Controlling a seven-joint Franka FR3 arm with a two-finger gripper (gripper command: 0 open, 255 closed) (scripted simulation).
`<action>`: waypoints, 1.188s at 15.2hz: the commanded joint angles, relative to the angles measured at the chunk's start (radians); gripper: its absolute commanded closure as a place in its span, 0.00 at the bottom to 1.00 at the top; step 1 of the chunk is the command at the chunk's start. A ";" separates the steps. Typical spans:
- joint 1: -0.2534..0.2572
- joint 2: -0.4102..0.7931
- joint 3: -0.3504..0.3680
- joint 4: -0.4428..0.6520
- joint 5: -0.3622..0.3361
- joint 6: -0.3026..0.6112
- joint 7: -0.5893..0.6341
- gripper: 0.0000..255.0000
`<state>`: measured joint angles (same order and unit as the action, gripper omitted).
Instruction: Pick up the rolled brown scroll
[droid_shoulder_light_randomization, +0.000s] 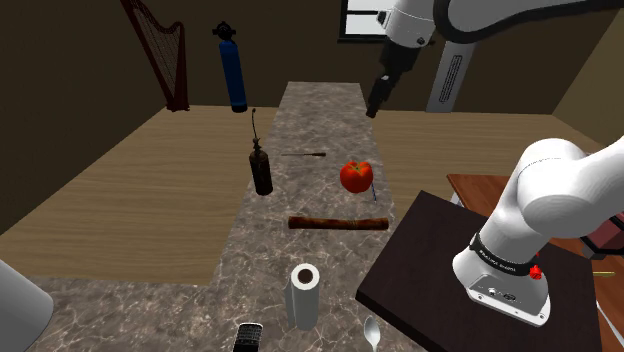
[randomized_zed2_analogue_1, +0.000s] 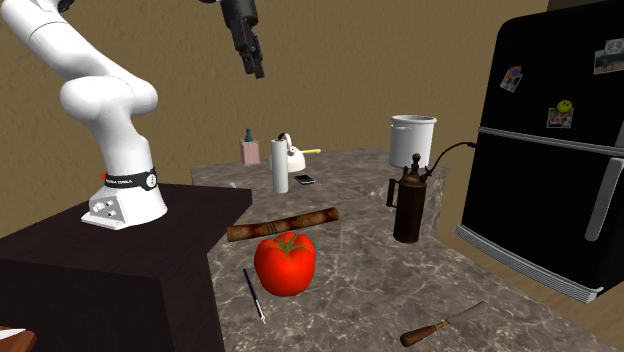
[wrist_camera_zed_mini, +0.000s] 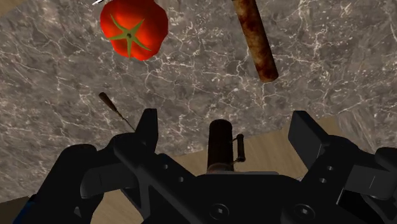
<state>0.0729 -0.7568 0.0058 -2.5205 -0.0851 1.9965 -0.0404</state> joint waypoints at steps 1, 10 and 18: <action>0.011 0.024 -0.005 -0.050 -0.002 0.070 -0.019 0.00; 0.051 0.216 -0.022 -0.213 -0.018 0.399 -0.099 0.00; 0.075 0.508 -0.028 -0.269 -0.047 0.722 -0.161 0.00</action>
<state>0.1460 -0.2977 -0.0223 -2.7884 -0.1264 2.6699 -0.1939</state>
